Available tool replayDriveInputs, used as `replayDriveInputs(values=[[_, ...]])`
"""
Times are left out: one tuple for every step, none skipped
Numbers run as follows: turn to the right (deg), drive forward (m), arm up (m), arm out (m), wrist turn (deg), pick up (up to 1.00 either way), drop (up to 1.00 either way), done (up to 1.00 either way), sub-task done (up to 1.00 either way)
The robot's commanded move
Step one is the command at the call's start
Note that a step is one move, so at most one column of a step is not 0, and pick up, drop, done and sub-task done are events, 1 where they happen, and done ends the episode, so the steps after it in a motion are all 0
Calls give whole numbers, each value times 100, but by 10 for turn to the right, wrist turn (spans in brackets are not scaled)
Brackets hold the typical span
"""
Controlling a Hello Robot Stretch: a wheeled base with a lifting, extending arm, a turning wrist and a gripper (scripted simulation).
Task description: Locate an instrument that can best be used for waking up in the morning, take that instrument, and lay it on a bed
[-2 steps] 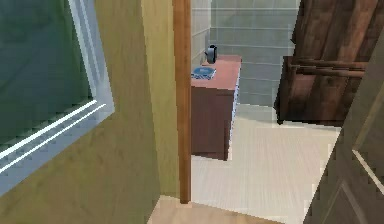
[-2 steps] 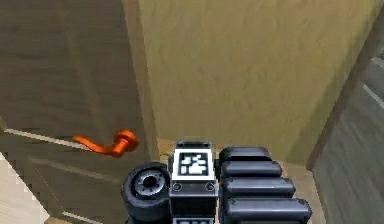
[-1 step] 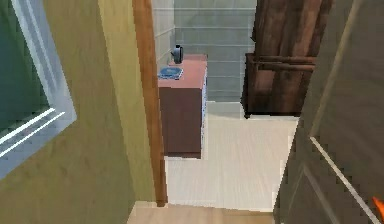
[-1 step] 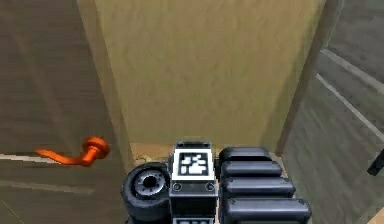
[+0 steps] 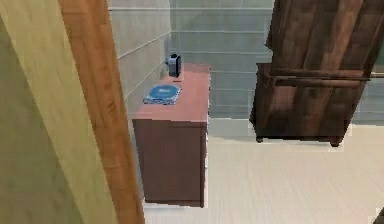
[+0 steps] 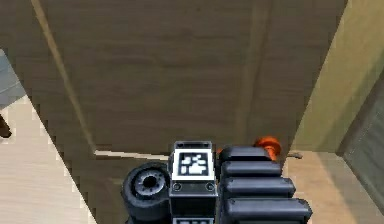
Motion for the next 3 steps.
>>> replayDriveInputs(values=[[60, 0, 0, 0, 0, 0, 0, 0, 0], [0, 75, 0, 0, 0, 0, 0, 0, 0], [450, 0, 0, 0, 0, 0, 0, 0, 0]])
